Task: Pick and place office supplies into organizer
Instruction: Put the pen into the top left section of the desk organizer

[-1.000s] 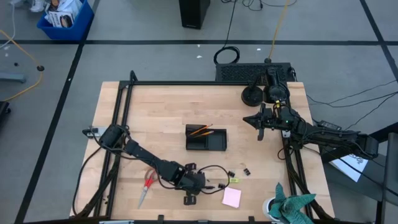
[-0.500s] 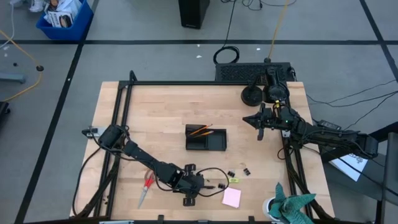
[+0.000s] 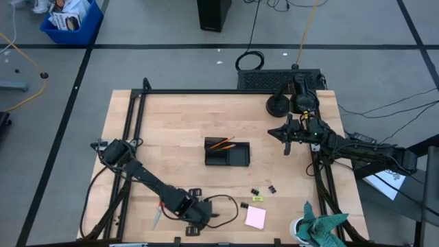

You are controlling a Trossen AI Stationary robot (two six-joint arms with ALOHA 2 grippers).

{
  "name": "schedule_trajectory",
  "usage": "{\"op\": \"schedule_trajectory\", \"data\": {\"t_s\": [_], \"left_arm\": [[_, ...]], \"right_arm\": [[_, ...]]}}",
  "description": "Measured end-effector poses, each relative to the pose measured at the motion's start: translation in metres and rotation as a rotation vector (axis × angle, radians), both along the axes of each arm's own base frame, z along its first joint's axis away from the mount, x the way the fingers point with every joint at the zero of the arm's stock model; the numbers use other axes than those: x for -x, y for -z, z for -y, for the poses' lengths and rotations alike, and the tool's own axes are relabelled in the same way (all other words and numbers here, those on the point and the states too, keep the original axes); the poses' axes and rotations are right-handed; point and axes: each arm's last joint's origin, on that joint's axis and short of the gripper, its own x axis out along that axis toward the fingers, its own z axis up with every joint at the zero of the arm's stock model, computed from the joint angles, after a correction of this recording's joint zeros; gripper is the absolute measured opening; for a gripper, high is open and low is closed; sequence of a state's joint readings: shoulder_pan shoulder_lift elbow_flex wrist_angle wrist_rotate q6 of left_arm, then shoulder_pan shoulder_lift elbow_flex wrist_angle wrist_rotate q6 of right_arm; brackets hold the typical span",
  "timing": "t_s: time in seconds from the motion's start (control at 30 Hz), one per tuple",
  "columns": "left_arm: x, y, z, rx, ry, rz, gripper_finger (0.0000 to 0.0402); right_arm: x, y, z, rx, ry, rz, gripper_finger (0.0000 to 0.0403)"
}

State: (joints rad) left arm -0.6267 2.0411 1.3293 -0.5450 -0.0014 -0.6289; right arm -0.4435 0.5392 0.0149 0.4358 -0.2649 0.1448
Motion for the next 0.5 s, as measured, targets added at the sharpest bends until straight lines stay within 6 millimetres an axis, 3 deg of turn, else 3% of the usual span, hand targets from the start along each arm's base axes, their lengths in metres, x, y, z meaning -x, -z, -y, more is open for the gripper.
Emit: {"op": "schedule_trajectory", "data": {"t_s": [0.13, 0.5], "left_arm": [[0.001, -0.005, 0.002, 0.01, 0.01, 0.029, 0.005], [-0.001, -0.013, 0.001, 0.031, -0.006, 0.059, 0.0162]], "right_arm": [[0.0, 0.0, 0.0, 0.001, 0.0, 0.002, 0.0], [0.0, 0.0, 0.0, 0.0, 0.0, 0.001, 0.0]]}}
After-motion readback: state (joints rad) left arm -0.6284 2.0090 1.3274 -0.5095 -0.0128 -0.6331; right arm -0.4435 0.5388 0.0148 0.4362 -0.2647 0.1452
